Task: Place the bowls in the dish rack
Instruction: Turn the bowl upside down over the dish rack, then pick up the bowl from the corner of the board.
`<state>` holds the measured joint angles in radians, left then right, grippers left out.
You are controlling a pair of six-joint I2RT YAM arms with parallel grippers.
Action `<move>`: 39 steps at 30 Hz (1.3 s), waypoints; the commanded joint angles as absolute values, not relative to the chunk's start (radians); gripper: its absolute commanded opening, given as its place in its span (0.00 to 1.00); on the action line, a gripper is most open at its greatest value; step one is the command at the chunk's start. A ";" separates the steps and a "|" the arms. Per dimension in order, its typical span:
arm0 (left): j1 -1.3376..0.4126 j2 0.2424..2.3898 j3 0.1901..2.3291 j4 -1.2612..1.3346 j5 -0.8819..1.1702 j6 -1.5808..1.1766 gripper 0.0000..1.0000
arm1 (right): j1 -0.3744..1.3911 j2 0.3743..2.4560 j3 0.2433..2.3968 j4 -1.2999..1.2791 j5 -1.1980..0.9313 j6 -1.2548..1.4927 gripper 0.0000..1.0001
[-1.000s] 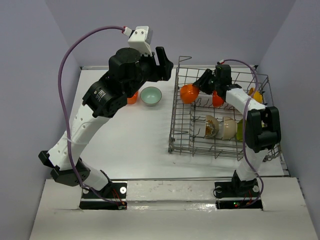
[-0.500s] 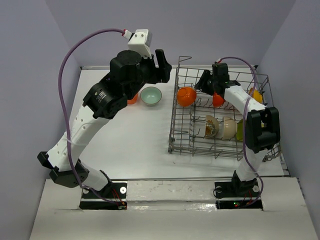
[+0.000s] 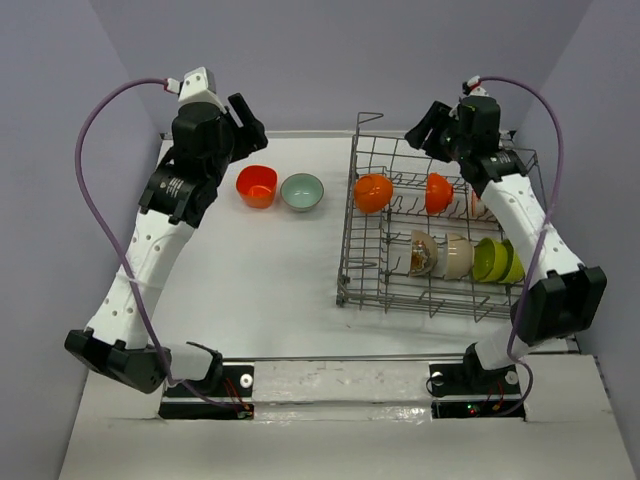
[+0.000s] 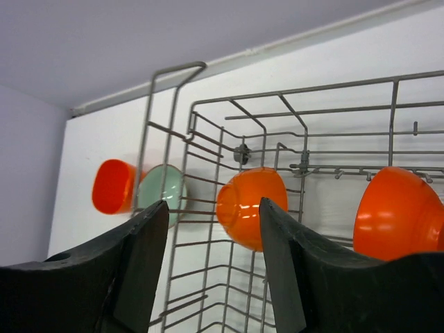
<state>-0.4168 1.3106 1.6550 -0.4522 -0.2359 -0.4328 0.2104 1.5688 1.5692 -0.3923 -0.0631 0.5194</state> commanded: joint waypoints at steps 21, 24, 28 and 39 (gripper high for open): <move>-0.140 1.841 1.611 -0.290 -0.219 -0.520 0.72 | 0.215 1.101 1.488 -0.603 -0.176 0.393 0.66; -0.129 1.876 1.600 -0.295 -0.239 -0.522 0.72 | 0.215 1.104 1.491 -0.603 -0.178 0.391 0.66; -0.100 1.908 1.577 -0.282 -0.232 -0.511 0.72 | 0.215 1.109 1.483 -0.604 -0.178 0.385 0.66; -0.095 1.985 1.552 -0.242 -0.187 -0.482 0.72 | 0.215 1.126 1.494 -0.607 -0.175 0.382 0.66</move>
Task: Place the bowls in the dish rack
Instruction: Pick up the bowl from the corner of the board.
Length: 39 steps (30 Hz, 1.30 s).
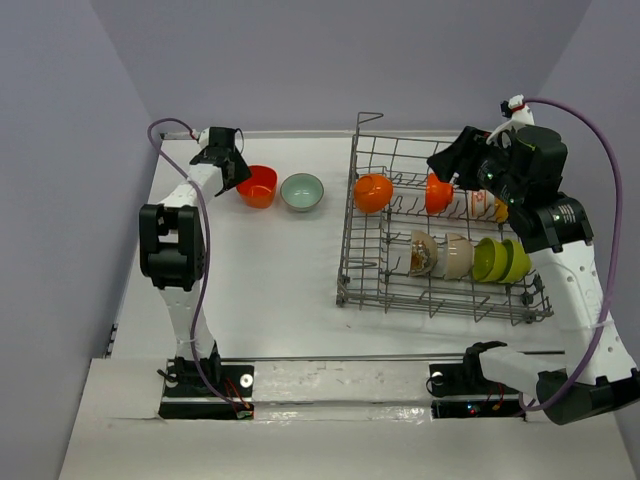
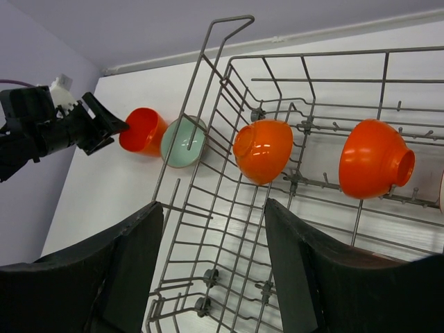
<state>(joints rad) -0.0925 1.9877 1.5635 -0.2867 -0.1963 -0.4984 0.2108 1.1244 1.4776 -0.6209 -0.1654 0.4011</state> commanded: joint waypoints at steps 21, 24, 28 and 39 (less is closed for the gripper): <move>-0.094 1.979 1.459 -0.186 -0.138 -0.456 0.54 | 0.215 1.152 1.502 -0.617 -0.161 0.370 0.66; -0.094 1.970 1.453 -0.183 -0.137 -0.453 0.49 | 0.215 1.152 1.505 -0.618 -0.160 0.368 0.66; -0.094 1.956 1.447 -0.183 -0.130 -0.442 0.35 | 0.215 1.154 1.508 -0.618 -0.158 0.367 0.66; -0.092 1.910 1.474 -0.234 -0.086 -0.425 0.00 | 0.215 1.154 1.508 -0.626 -0.143 0.360 0.66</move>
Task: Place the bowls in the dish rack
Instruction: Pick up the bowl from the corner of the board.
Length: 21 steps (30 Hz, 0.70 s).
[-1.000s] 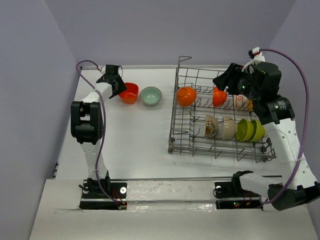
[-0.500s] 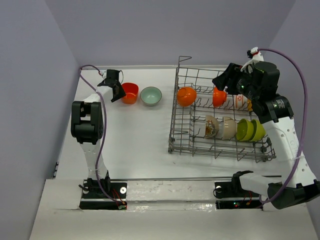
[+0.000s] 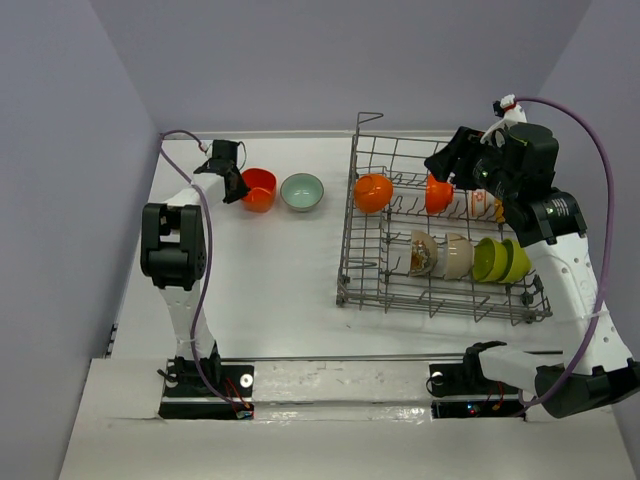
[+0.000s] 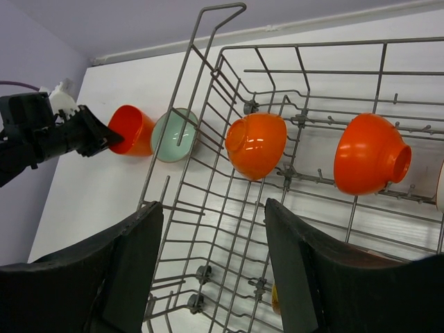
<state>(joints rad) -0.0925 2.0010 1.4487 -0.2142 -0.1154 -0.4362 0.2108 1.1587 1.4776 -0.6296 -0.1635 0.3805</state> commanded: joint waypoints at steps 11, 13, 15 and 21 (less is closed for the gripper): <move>-0.094 1.724 1.447 -0.258 -0.078 -0.445 0.00 | 0.282 1.178 1.548 -0.655 -0.147 0.318 0.65; -0.097 1.671 1.453 -0.276 -0.086 -0.439 0.00 | 0.339 1.198 1.575 -0.664 -0.105 0.298 0.65; -0.112 1.637 1.465 -0.293 -0.104 -0.427 0.00 | 0.444 1.218 1.610 -0.672 -0.054 0.275 0.65; -0.199 1.533 1.545 -0.402 -0.138 -0.394 0.00 | 0.706 1.310 1.730 -0.704 0.141 0.226 0.65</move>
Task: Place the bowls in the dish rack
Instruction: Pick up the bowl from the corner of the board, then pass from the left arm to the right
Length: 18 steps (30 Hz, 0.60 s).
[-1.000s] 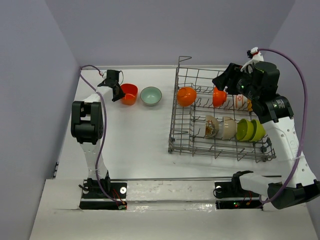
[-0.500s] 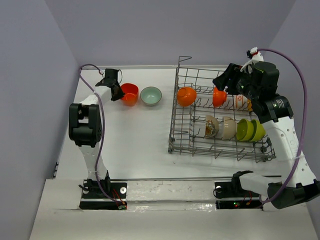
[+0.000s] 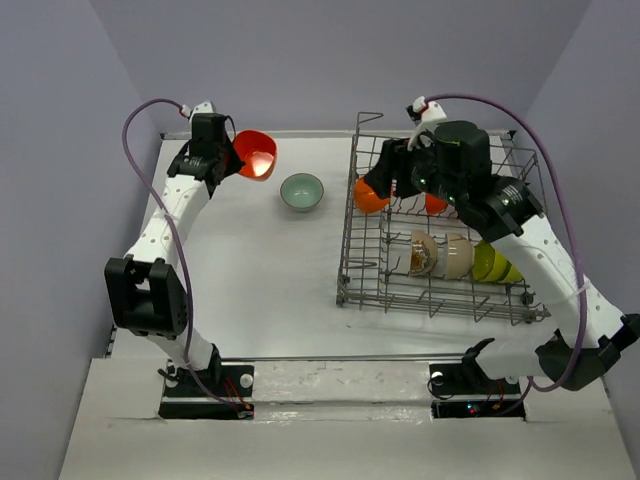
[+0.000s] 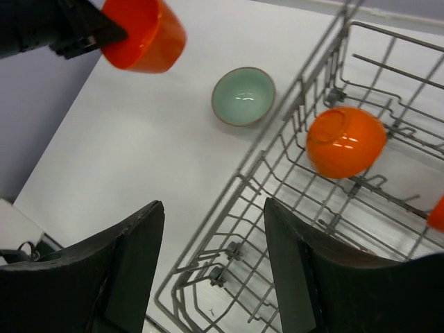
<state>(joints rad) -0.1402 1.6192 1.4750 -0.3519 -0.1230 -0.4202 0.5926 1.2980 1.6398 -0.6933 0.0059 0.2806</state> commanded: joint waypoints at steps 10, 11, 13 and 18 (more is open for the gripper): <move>-0.388 1.414 1.608 -0.545 -0.144 -0.336 0.00 | 1.092 1.489 1.894 -0.732 0.529 0.015 0.65; -0.393 1.401 1.602 -0.548 -0.141 -0.336 0.00 | 1.133 1.497 1.893 -0.727 0.546 -0.027 0.65; -0.419 1.364 1.588 -0.561 -0.143 -0.331 0.00 | 1.178 1.509 1.882 -0.706 0.610 -0.075 0.65; -0.456 1.293 1.542 -0.577 -0.147 -0.324 0.00 | 1.290 1.529 1.821 -0.657 0.747 -0.143 0.66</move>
<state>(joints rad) -0.4362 1.3651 1.5600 -0.5865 -0.1417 -0.3408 1.2354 1.5345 1.8393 -0.7231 0.5777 -0.0463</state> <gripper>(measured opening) 0.186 0.655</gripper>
